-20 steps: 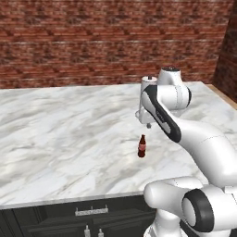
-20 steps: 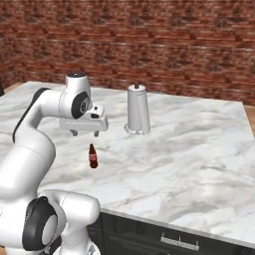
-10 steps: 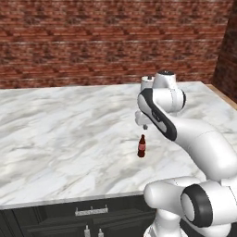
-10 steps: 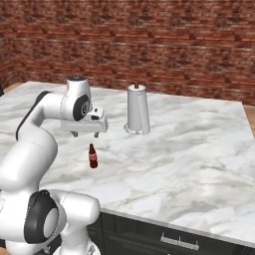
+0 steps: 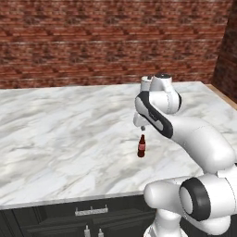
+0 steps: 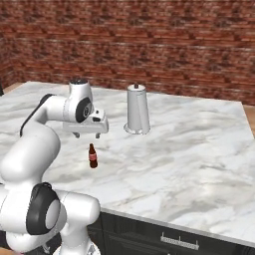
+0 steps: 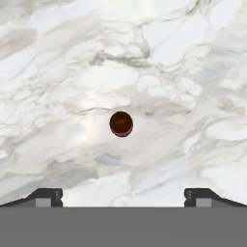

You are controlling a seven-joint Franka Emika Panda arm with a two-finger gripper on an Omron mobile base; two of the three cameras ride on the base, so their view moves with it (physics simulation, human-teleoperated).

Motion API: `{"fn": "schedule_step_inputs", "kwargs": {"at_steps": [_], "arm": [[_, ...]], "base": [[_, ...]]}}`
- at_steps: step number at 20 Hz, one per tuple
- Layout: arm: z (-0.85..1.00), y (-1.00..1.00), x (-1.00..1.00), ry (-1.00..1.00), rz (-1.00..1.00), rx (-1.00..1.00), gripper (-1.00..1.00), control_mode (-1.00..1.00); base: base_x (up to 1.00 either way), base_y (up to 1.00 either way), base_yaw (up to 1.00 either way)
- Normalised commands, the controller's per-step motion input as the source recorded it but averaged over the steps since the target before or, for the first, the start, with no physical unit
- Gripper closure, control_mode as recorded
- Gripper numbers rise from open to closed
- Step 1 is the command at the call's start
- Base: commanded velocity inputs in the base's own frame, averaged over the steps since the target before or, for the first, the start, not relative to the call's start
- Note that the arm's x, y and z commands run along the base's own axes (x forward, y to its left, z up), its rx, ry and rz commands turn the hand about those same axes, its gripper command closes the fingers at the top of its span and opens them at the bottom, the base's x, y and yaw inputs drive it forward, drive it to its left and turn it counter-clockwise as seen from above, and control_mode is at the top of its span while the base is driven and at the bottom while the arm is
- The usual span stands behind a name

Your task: Place the large bottle from the dining counter next to the other large bottle outside the sink, and place the small bottle from the dining counter next to the other small bottle inside the sink.

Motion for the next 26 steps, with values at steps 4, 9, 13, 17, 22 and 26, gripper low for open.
{"fn": "schedule_step_inputs", "kwargs": {"at_steps": [4,9,13,17,22,26], "arm": [[-0.10,0.02,0.21,0.00,0.00,0.00,-1.00,-1.00],[-0.02,0.02,0.18,0.00,0.00,-0.02,-1.00,-1.00],[-0.08,0.04,0.14,0.00,0.00,0.00,-1.00,-1.00],[-0.11,0.07,0.15,0.00,0.00,0.00,-1.00,-1.00],[-0.16,0.07,0.01,0.00,0.00,0.00,-1.00,-1.00],[-0.15,0.01,0.00,0.00,0.00,0.00,-1.00,-1.00]], "base": [[0.00,0.00,0.00],[0.00,0.00,0.00],[0.00,0.00,0.00],[0.00,0.00,0.00],[0.00,0.00,0.00],[0.00,0.00,0.00]]}}
